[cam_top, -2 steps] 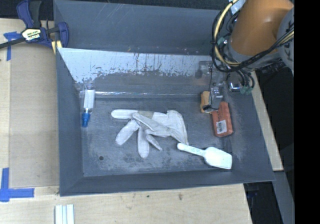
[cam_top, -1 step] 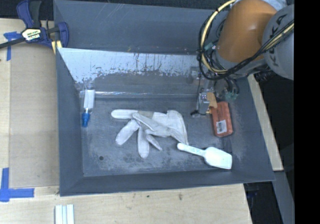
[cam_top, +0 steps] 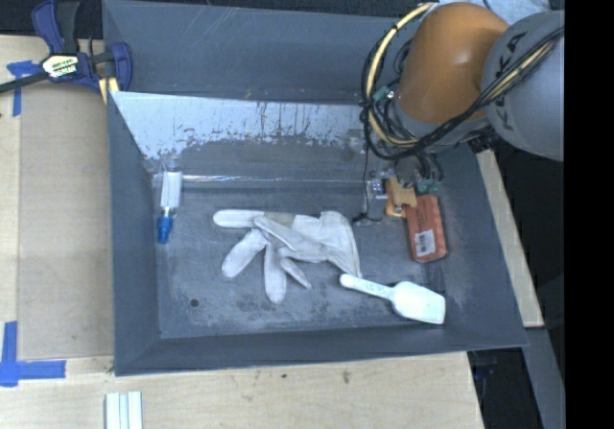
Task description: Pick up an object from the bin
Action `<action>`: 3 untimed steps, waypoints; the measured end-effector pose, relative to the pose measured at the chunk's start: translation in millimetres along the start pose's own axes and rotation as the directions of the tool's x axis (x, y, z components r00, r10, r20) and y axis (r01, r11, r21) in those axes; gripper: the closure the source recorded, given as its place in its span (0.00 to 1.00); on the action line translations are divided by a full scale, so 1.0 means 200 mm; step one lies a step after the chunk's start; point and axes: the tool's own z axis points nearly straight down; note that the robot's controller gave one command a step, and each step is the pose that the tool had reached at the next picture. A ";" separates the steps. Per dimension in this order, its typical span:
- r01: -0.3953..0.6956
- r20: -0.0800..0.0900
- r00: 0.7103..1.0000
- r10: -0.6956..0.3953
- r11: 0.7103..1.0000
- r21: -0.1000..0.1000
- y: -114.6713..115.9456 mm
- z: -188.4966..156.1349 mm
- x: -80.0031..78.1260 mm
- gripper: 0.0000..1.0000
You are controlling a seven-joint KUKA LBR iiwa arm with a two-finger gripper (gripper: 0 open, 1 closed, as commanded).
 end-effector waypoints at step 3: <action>0.181 -0.003 0.983 -0.181 0.983 -0.001 0.21 0.41 0.09 1.00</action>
Offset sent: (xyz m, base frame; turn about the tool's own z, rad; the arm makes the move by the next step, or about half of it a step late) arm -0.0210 0.0424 -0.0844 -0.1829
